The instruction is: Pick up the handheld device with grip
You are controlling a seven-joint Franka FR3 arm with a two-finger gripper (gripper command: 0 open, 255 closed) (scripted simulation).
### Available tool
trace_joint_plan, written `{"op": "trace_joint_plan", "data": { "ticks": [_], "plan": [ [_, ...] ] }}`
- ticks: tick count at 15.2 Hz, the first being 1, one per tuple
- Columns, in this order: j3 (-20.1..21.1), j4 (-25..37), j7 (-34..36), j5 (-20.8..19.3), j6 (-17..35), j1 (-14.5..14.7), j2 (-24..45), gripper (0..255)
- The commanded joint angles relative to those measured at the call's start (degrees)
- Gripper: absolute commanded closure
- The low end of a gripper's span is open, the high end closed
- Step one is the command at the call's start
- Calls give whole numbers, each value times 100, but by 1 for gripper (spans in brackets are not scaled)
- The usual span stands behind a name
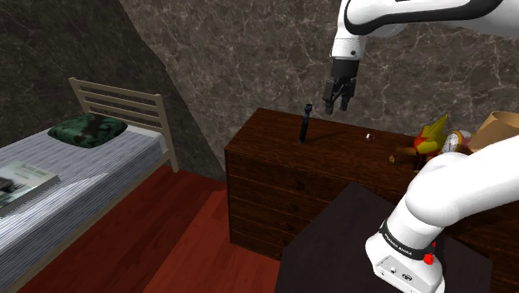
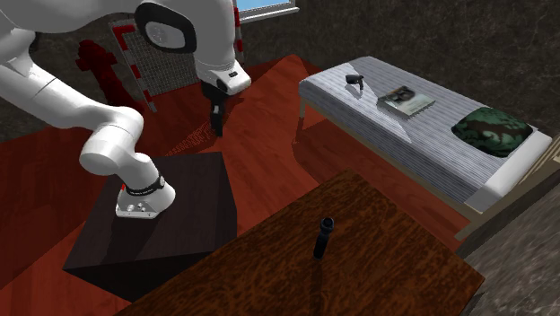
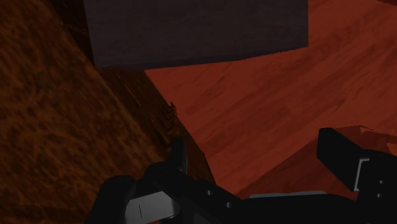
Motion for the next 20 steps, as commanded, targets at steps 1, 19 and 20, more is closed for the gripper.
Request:
{"op": "trace_joint_plan", "data": {
  "ticks": [1, 19, 20],
  "plan": [
    [-90, 190, -63, -42, 204, -38, 419, 0],
    [-876, 3135, -847, 189, 855, -559, 4291, 0],
    [-900, 3373, -885, 232, 829, -610, 4522, 0]
  ]
}}
